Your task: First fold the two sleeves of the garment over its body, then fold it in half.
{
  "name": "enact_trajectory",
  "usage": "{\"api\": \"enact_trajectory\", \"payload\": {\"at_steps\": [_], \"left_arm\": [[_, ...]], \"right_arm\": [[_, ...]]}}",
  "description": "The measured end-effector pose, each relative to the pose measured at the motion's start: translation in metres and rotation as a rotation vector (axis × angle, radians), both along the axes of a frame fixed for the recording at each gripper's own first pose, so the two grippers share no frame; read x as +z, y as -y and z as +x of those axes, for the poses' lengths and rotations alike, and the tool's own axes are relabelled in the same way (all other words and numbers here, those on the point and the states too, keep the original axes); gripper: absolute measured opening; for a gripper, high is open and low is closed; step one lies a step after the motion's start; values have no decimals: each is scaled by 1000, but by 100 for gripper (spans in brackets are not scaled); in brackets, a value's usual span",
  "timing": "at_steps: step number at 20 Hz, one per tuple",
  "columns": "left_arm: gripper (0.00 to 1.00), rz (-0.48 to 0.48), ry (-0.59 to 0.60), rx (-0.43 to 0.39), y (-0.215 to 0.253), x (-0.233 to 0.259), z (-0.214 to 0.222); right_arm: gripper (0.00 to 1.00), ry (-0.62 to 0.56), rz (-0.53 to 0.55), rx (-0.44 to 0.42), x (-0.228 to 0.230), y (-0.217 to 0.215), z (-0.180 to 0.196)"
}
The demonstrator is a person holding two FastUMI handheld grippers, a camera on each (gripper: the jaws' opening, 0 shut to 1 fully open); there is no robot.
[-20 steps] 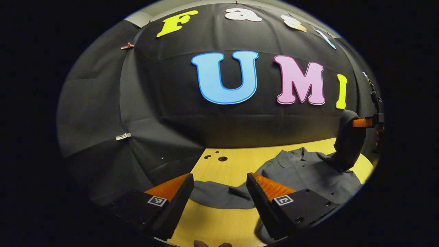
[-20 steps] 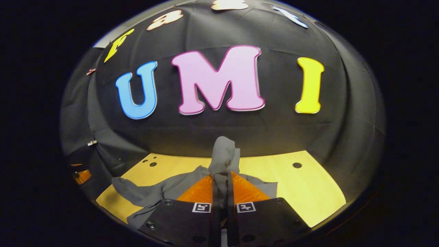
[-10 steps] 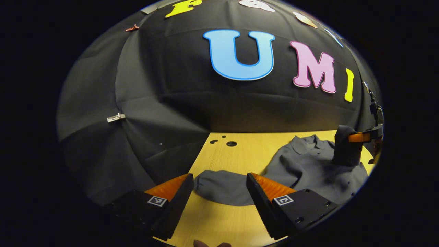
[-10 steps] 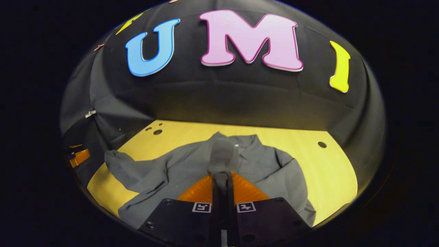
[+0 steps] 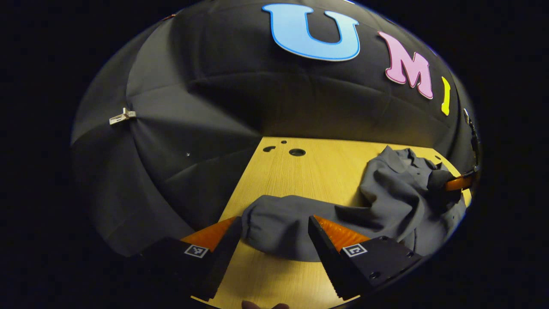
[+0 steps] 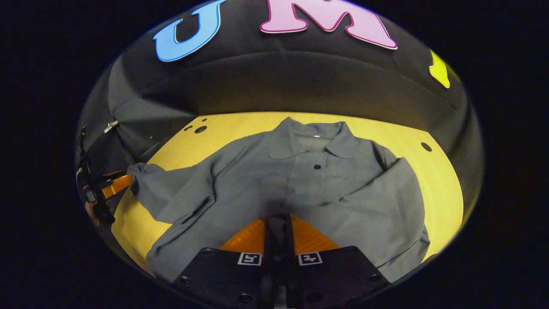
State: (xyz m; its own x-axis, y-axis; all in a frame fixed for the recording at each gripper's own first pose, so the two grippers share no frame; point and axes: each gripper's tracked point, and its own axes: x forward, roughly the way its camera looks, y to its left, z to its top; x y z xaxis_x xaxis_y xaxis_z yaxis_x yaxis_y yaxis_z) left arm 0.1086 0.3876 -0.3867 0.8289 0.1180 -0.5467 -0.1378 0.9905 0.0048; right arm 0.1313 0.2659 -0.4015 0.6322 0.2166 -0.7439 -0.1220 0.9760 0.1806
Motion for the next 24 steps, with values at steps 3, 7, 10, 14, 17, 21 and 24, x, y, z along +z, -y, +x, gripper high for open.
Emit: {"api": "enact_trajectory", "payload": {"at_steps": [3, 7, 10, 14, 17, 21, 24], "left_arm": [[98, 42, -38, -11, -6, -14, 8], [98, 42, -97, -24, -7, -32, 13], [98, 29, -131, -17, -5, -44, 11], [99, 14, -136, -18, -2, -46, 13], [84, -12, -147, -45, 10, -47, 14], [19, -19, -134, -41, 11, -42, 14], [8, -27, -108, 38, -2, -27, -1]], "right_arm": [[22, -36, 46, -15, -6, -10, -4], [36, -55, 97, 2, -6, -26, -7], [51, -75, 207, 33, 3, -51, -13], [85, -56, 261, 38, 20, -53, -17], [85, -40, 242, -3, 27, -30, -19], [85, -10, 200, -59, 36, 8, -23], [85, 21, 177, -101, 46, 35, -28]]}}
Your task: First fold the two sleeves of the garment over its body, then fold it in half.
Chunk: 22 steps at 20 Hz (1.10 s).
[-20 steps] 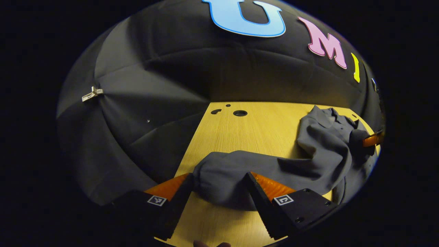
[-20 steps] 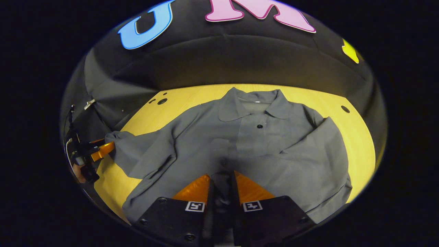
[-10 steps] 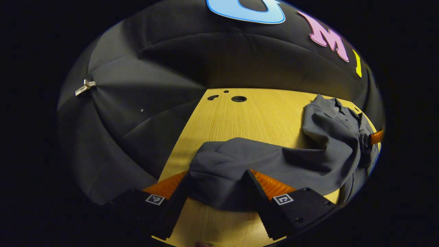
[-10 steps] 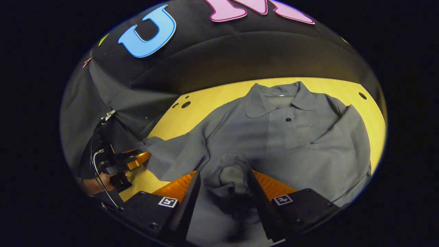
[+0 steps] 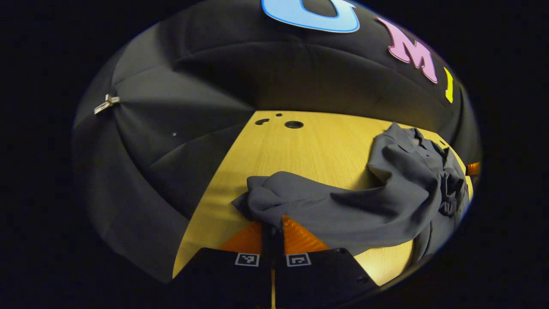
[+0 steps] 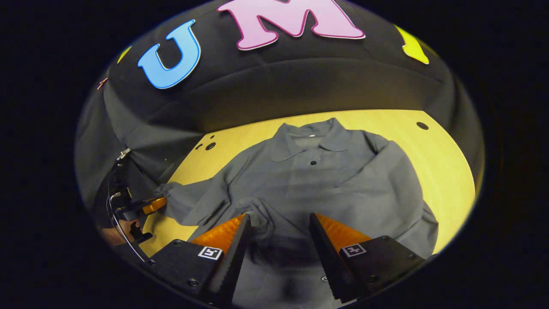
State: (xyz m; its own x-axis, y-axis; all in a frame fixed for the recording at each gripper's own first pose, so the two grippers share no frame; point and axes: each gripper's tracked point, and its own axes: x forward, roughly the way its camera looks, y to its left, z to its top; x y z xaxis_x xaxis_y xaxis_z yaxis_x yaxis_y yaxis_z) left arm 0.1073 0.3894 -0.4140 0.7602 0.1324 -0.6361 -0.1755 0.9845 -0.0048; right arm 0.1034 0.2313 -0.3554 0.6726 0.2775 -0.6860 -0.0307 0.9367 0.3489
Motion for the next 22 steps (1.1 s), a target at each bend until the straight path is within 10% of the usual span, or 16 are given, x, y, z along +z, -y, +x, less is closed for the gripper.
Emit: {"api": "enact_trajectory", "payload": {"at_steps": [14, 22], "left_arm": [[8, 42, 250, 172, -9, 156, -54], [8, 77, 414, 3, 71, 255, -21]], "right_arm": [[85, 73, -44, -159, 39, 99, -45], [85, 77, -90, -225, 46, 152, -64]]}}
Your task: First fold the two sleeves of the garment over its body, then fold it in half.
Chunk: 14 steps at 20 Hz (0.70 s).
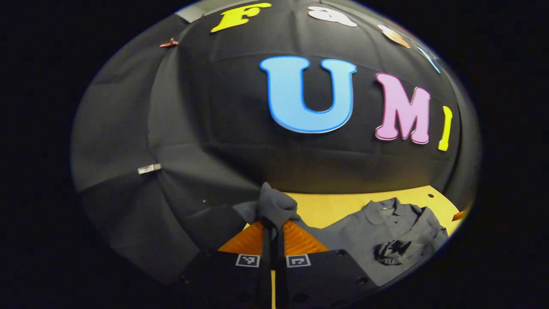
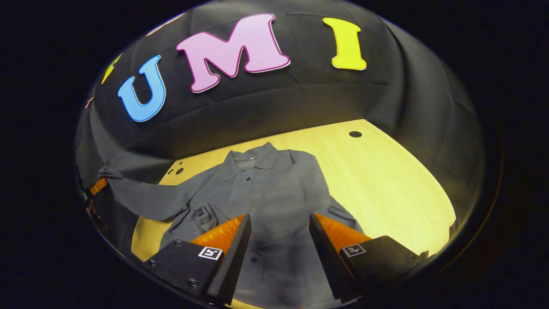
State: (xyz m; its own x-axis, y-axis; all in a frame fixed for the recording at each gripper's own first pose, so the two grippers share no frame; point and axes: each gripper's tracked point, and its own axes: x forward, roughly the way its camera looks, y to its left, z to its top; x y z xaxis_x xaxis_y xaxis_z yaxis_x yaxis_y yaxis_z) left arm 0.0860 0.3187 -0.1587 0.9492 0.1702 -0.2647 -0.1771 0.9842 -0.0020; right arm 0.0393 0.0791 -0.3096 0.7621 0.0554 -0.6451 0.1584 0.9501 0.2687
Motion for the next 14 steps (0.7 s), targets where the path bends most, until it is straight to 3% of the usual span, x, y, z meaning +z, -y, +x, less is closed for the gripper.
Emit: {"api": "enact_trajectory", "payload": {"at_steps": [6, 14], "left_arm": [[8, -51, 32, -145, 108, 22, 19], [8, -143, -29, -260, 236, 9, 36]], "right_arm": [[86, 6, -40, -6, 4, 46, -14], [87, 4, -33, -42, -1, 109, -29]]}}
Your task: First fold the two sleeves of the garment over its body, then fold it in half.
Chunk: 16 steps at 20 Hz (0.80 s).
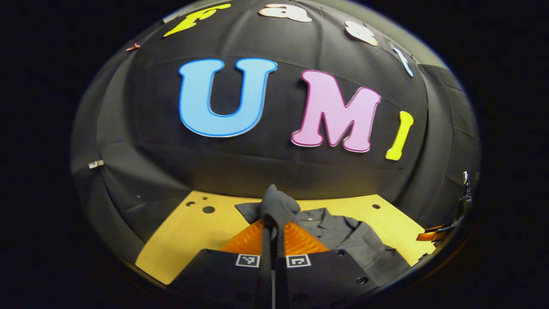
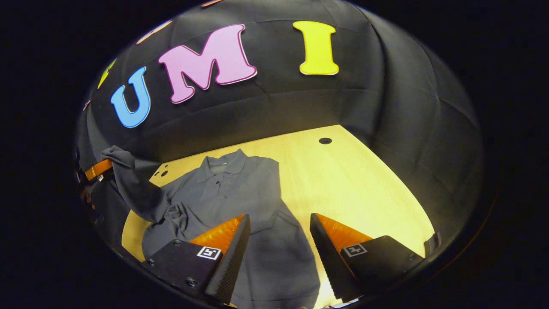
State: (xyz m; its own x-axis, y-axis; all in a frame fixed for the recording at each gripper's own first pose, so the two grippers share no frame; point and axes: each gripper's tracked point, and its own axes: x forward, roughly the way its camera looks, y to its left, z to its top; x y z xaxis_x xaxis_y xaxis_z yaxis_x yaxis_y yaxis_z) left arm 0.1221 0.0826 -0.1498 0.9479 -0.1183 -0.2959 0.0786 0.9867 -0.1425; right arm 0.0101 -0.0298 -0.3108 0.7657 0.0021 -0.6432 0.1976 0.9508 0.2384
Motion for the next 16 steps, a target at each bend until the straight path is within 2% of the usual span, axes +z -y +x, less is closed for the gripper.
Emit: {"api": "enact_trajectory", "payload": {"at_steps": [10, 16], "left_arm": [[8, -12, -110, -201, 161, -65, 10], [11, 68, -214, -269, 215, -128, 3]], "right_arm": [[88, -76, -9, -4, -32, 69, -29], [88, -102, 7, -19, -44, 93, -41]]}}
